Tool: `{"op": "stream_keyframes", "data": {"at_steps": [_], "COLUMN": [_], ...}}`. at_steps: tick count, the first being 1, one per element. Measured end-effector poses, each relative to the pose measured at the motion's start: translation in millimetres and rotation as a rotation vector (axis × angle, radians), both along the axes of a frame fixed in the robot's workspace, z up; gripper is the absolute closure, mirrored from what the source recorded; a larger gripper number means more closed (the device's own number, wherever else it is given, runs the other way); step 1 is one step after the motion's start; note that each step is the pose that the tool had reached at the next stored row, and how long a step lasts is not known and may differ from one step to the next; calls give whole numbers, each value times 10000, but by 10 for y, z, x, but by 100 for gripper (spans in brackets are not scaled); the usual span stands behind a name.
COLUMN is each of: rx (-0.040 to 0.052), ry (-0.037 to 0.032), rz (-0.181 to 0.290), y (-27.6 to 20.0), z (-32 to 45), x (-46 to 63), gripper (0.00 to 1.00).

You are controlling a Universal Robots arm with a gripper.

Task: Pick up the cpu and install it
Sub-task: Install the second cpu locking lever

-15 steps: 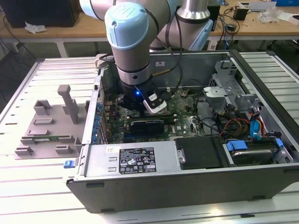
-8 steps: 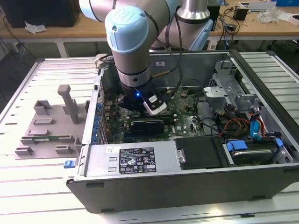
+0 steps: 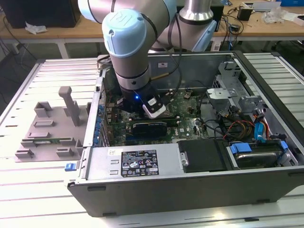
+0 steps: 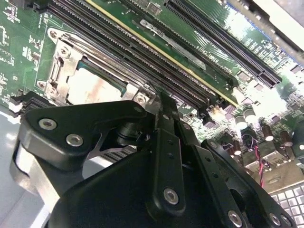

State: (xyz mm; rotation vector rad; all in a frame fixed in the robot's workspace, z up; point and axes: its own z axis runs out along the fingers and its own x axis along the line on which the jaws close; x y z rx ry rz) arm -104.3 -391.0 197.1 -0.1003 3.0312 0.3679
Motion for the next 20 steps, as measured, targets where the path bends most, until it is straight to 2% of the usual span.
{"op": "stream_keyframes", "data": {"at_steps": [2,4,10,13,14,15,18,20], "rx": [-22,-83,-131,-166,-233,-297,-442,-468], "ry": [-4,-2,0,3,5,3,4,3], "rz": [8,-3,-15,-16,-16,-15,-14,-18], "y": [4,13,28,35,40,44,48,48], "z": [-4,-4,3,95,178,227,334,348], "x": [-4,1,12,11,11,11,12,16], "gripper": [89,89,89,89,89,89,89,89]}}
